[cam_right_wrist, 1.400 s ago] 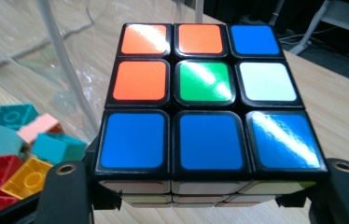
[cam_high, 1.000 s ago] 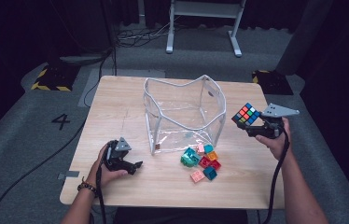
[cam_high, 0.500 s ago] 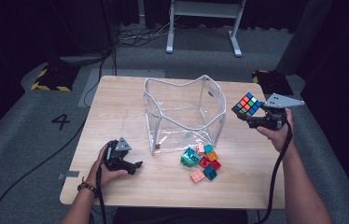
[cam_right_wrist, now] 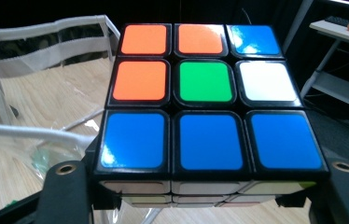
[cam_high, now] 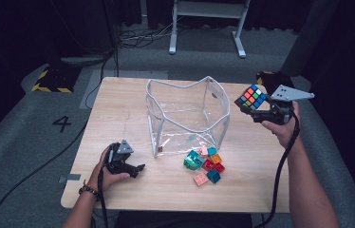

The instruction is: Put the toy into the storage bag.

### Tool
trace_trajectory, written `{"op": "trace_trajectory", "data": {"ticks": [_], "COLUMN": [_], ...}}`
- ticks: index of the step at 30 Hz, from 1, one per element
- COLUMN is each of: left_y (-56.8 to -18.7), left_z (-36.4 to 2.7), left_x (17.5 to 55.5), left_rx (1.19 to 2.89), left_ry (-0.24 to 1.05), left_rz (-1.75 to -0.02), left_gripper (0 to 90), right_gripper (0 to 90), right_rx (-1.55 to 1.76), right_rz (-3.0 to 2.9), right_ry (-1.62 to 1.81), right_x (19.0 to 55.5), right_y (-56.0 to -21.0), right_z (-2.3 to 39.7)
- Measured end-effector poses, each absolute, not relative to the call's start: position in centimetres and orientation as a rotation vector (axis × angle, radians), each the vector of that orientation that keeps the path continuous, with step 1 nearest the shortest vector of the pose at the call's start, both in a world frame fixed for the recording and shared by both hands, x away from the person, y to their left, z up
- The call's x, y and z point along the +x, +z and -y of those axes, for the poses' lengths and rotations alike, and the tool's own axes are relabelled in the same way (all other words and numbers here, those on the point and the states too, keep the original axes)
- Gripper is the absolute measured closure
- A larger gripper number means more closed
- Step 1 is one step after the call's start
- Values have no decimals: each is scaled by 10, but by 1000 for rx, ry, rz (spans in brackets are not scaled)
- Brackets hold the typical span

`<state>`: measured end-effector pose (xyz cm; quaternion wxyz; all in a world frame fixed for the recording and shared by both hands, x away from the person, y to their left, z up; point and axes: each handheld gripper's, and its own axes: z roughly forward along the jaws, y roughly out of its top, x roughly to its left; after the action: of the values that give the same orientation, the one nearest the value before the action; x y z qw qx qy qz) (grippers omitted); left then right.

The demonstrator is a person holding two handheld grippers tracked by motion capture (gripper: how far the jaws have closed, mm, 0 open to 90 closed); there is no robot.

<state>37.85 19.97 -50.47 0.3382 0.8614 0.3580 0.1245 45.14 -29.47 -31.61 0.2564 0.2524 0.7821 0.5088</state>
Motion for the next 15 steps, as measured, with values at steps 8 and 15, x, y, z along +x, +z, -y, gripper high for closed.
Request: {"op": "trace_trajectory", "data": {"ticks": [8,15], "left_y": [-505,-505], "left_z": [-200,-200], "left_x": [378,378], "left_rx": [2244,2245], "left_ry": [322,319], "left_rz": [-936,-937], "left_gripper": [73,73], "right_gripper": [339,339], "right_rx": [661,636], "right_rz": [-2129,-2144], "right_ry": [1410,1403], "right_x": [456,458], "right_y": [-303,-296], "right_z": [285,273]}}
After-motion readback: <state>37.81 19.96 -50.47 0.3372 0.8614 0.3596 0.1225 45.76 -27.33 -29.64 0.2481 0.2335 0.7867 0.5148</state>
